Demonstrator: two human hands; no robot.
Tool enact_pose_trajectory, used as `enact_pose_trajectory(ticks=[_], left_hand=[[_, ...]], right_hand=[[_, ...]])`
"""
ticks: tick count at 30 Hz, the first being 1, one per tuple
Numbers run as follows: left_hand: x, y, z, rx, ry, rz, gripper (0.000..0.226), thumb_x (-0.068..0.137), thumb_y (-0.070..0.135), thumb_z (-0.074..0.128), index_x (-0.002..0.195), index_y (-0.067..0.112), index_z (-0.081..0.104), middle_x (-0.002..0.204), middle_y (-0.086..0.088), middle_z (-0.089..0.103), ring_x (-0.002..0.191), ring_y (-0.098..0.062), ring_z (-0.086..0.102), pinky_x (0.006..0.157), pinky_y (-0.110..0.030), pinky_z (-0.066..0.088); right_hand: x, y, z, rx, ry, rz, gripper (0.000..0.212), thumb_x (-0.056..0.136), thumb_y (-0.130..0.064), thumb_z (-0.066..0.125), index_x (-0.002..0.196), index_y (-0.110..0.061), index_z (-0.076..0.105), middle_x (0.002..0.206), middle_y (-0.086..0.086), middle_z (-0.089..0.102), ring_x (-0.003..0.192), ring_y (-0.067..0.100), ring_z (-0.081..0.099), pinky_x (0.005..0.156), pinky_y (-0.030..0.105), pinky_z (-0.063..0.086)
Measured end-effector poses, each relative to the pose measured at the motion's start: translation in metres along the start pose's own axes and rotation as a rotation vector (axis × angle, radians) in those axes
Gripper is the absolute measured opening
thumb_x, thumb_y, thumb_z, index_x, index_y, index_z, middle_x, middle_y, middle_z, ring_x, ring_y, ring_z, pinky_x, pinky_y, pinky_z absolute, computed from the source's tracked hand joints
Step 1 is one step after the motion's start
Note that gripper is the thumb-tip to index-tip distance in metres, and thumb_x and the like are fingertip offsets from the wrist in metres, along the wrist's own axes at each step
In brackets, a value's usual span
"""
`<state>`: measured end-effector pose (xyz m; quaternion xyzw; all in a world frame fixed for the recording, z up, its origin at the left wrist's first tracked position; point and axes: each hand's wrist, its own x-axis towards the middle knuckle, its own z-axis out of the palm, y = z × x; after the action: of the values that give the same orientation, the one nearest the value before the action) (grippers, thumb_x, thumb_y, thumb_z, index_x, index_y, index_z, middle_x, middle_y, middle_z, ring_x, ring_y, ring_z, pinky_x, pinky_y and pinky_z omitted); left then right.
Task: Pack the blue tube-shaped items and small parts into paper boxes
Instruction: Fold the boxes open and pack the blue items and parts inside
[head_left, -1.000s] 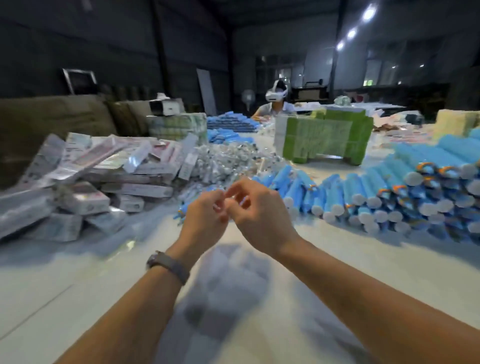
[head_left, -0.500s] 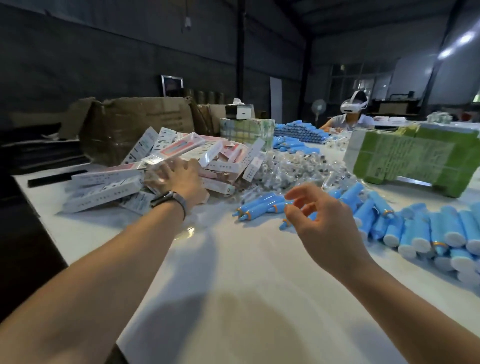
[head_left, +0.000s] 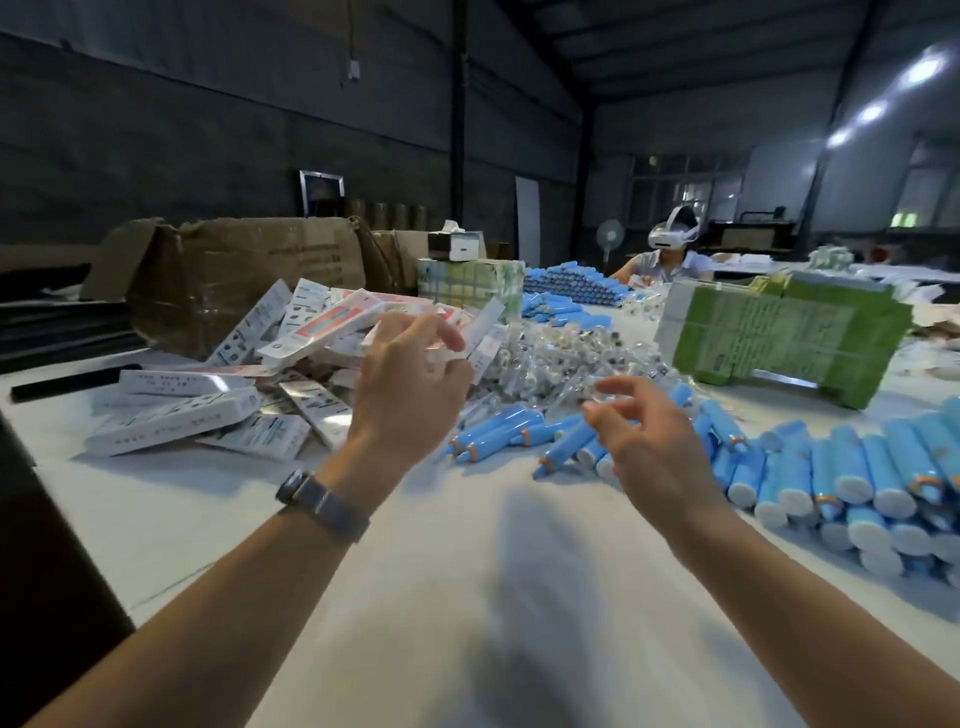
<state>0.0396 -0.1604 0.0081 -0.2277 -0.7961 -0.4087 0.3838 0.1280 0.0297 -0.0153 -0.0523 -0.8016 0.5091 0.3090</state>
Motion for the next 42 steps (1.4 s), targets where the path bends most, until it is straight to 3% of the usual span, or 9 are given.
enact_pose_trajectory(ticks=[3, 8, 14, 19, 22, 27, 34, 39, 42], left_hand=[[-0.036, 0.057, 0.012, -0.658, -0.086, -0.132, 0.023, 0.076, 0.005, 0.06, 0.076, 0.028, 0.062, 0.099, 0.002, 0.049, 0.087, 0.001, 0.059, 0.079, -0.013, 0.051], [-0.07, 0.108, 0.057, -1.501, -0.449, -0.678, 0.031, 0.07, -0.003, 0.052, 0.082, 0.025, 0.06, 0.104, -0.016, 0.054, 0.098, -0.035, 0.054, 0.07, -0.053, 0.06], [-0.078, 0.112, 0.097, -1.15, -0.672, -0.398, 0.053, 0.073, 0.02, 0.069, 0.119, 0.027, 0.045, 0.113, -0.014, 0.069, 0.092, -0.019, 0.07, 0.075, -0.035, 0.058], [-0.091, 0.084, 0.112, -1.09, -0.569, -0.238, 0.047, 0.089, 0.003, 0.065, 0.126, 0.023, 0.043, 0.121, 0.003, 0.069, 0.113, -0.013, 0.065, 0.096, -0.036, 0.055], [-0.089, 0.07, 0.114, -1.063, -0.577, -0.235, 0.042, 0.096, -0.002, 0.058, 0.121, 0.028, 0.045, 0.122, 0.016, 0.068, 0.116, -0.006, 0.063, 0.1, -0.04, 0.053], [-0.093, 0.068, 0.121, -1.035, -0.593, -0.243, 0.045, 0.086, 0.019, 0.061, 0.119, 0.049, 0.051, 0.132, 0.012, 0.064, 0.126, -0.013, 0.058, 0.109, -0.049, 0.043], [-0.092, 0.069, 0.12, -1.049, -0.614, -0.207, 0.046, 0.086, 0.02, 0.06, 0.118, 0.052, 0.05, 0.128, 0.017, 0.064, 0.12, -0.007, 0.06, 0.105, -0.043, 0.046], [-0.09, 0.072, 0.113, -1.029, -0.668, -0.271, 0.039, 0.09, 0.049, 0.046, 0.128, 0.06, 0.047, 0.124, 0.034, 0.061, 0.113, 0.012, 0.058, 0.085, -0.012, 0.048], [-0.089, 0.068, 0.113, -0.987, -0.688, -0.304, 0.061, 0.082, 0.062, 0.05, 0.142, 0.051, 0.041, 0.128, 0.027, 0.062, 0.115, 0.005, 0.059, 0.098, -0.032, 0.045]], right_hand=[[0.01, -0.008, -0.016, 0.413, -0.042, 0.321, 0.048, 0.093, -0.05, 0.057, 0.135, -0.028, 0.048, 0.122, 0.002, 0.06, 0.099, 0.021, 0.063, 0.07, 0.034, 0.052], [0.021, -0.012, -0.066, 0.842, 0.113, 0.292, 0.046, 0.096, -0.025, 0.058, 0.141, -0.02, 0.048, 0.092, 0.001, 0.067, 0.079, 0.02, 0.062, 0.065, 0.032, 0.055], [-0.001, 0.008, -0.084, 0.392, 0.109, 0.059, 0.045, 0.092, 0.0, 0.06, 0.129, -0.024, 0.05, 0.102, 0.008, 0.072, 0.087, 0.021, 0.073, 0.072, 0.039, 0.06], [0.003, 0.019, -0.095, 0.087, 0.009, -0.029, 0.018, 0.092, -0.029, 0.063, 0.097, -0.015, 0.072, 0.093, 0.014, 0.071, 0.083, 0.024, 0.066, 0.076, 0.047, 0.056], [0.017, 0.034, -0.122, -0.616, 0.201, -0.08, 0.025, 0.092, -0.03, 0.058, 0.114, -0.024, 0.069, 0.108, 0.001, 0.071, 0.104, 0.02, 0.061, 0.089, 0.039, 0.049], [0.016, 0.066, -0.13, -1.351, -0.182, 0.142, 0.051, 0.094, -0.053, 0.044, 0.142, -0.036, 0.042, 0.143, 0.0, 0.047, 0.133, 0.029, 0.031, 0.103, 0.046, 0.031], [0.007, 0.087, -0.122, -1.623, -0.19, 0.076, 0.029, 0.092, -0.034, 0.045, 0.12, -0.033, 0.053, 0.131, 0.002, 0.045, 0.126, 0.027, 0.032, 0.095, 0.048, 0.028], [0.006, 0.089, -0.123, -1.573, -0.043, -0.02, 0.025, 0.091, -0.035, 0.05, 0.113, -0.031, 0.06, 0.119, -0.002, 0.055, 0.12, 0.024, 0.041, 0.091, 0.039, 0.035], [0.008, 0.078, -0.124, -1.408, 0.142, -0.11, 0.024, 0.088, -0.038, 0.052, 0.108, -0.028, 0.06, 0.106, -0.002, 0.062, 0.109, 0.024, 0.051, 0.076, 0.033, 0.041]])
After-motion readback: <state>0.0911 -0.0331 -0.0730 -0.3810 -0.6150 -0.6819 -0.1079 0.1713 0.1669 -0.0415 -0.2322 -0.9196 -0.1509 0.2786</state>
